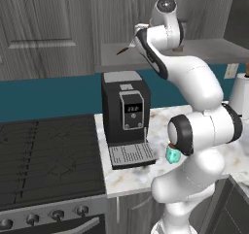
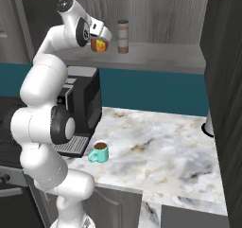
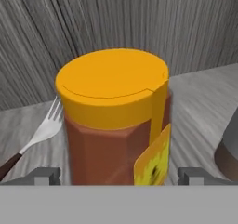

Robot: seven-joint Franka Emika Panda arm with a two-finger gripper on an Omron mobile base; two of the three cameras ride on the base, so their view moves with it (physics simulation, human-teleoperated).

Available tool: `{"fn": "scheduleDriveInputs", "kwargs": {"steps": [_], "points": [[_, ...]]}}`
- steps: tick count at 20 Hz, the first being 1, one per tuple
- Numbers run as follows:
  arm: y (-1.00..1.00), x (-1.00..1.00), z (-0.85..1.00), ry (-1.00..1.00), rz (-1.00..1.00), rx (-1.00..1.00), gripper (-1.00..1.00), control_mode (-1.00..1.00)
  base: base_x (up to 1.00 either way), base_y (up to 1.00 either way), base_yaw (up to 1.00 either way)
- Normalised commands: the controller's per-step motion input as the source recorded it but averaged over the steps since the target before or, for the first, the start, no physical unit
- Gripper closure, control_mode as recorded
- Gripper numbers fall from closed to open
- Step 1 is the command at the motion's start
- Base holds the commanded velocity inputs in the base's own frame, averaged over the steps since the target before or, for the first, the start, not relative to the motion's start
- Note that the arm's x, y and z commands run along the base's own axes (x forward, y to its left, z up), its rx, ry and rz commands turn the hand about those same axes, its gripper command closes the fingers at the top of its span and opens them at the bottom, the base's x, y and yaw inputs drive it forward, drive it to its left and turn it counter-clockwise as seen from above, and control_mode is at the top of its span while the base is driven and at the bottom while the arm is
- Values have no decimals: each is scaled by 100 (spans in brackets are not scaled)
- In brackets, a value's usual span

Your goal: Pick the cinnamon and honey bottle from the cabinet and place them next to the mug.

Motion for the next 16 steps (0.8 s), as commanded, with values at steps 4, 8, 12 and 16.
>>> {"fn": "scheduleDriveInputs", "kwargs": {"steps": [4, 8, 12, 16], "points": [[0, 16, -2, 0, -3, 0, -100, -100, 0, 0, 0], [0, 13, -1, 0, -3, 0, -100, -100, 0, 0, 0], [0, 8, -1, 0, -2, 0, -100, -100, 0, 0, 0], [0, 0, 0, 0, 0, 0, -100, -100, 0, 0, 0]]}}
